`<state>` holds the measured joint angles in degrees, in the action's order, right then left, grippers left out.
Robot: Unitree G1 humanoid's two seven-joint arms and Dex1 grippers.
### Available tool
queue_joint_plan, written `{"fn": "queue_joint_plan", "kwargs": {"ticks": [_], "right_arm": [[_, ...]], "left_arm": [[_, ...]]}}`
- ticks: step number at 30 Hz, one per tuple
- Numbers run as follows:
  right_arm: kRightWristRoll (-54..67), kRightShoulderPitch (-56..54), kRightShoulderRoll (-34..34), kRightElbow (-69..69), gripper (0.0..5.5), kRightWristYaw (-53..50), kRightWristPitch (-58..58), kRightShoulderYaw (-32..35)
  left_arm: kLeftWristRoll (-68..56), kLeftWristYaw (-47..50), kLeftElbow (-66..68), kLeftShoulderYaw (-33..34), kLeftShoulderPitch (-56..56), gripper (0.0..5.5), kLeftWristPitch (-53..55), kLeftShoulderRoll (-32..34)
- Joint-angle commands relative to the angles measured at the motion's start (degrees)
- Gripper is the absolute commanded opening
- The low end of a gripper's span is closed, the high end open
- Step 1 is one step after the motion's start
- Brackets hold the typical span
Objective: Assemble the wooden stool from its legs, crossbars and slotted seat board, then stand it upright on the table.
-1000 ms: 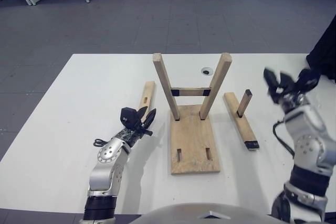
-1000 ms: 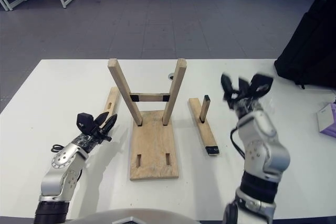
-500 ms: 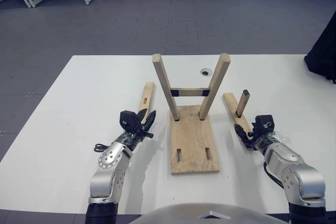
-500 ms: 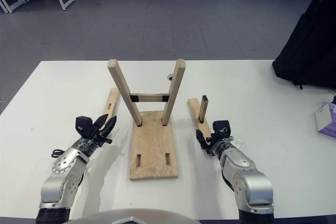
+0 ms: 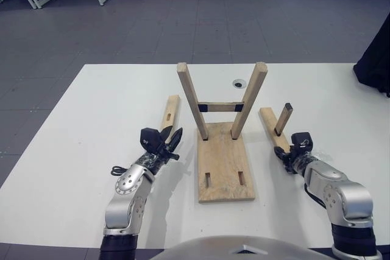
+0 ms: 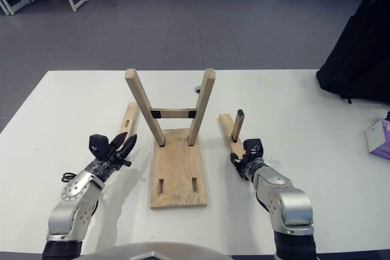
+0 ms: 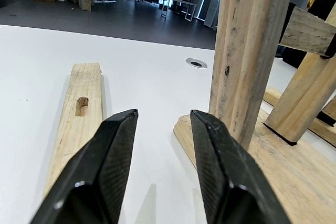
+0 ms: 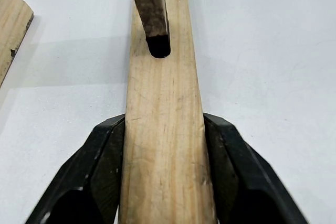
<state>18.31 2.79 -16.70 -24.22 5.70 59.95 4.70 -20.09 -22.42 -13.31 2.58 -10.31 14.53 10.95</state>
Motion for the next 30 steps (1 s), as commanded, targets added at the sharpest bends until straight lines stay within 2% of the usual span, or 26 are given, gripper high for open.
{"fn": "queue_joint_plan", "kwargs": {"ticks": [1,3,6,9,12,13,15,20,25,30], "right_arm": [[2.0,-2.3,2.3,2.5,2.04,1.6,-1.6,2.5],[6.1,-6.1,4.7,4.9,2.04,5.2,-10.5,8.1],[15.1,-11.2,7.0,10.2,2.03,10.9,-17.5,16.2],[27.6,-12.9,8.5,12.2,2.03,17.4,-18.7,21.8],[47.9,-13.8,7.7,7.8,2.03,28.3,-13.3,22.9],[51.9,-13.7,6.8,6.3,2.03,30.7,-11.8,22.2],[52.3,-10.7,3.7,2.6,2.03,37.0,-10.5,18.0],[45.5,-3.3,-2.5,-1.8,2.03,48.4,-12.1,6.4],[39.5,-1.6,-4.2,-1.4,2.03,53.2,-15.0,-3.2],[36.8,-0.9,-5.2,-1.4,2.03,54.6,-16.3,-8.7]], "left_arm": [[-1.0,-1.1,-0.5,0.7,1.4,1.83,0.8,1.1],[-3.0,-2.2,-1.3,1.6,1.8,1.83,0.0,0.7],[-6.7,-5.4,-2.4,1.9,2.6,1.83,-0.4,0.6],[-9.5,-8.8,-2.7,1.5,3.1,1.83,0.6,1.5],[-19.0,-14.8,-5.5,2.1,2.4,1.83,4.3,2.0],[-22.0,-16.5,-6.5,2.4,2.2,1.83,5.9,2.5],[-28.0,-20.0,-8.2,2.3,1.6,1.83,10.1,4.3],[-42.6,-24.7,-14.1,2.9,-0.1,2.73,19.5,8.5],[-56.1,-21.6,-15.1,4.8,3.6,3.51,25.6,10.4],[-60.5,-18.1,-14.7,5.1,5.9,3.53,27.4,10.9]]}}
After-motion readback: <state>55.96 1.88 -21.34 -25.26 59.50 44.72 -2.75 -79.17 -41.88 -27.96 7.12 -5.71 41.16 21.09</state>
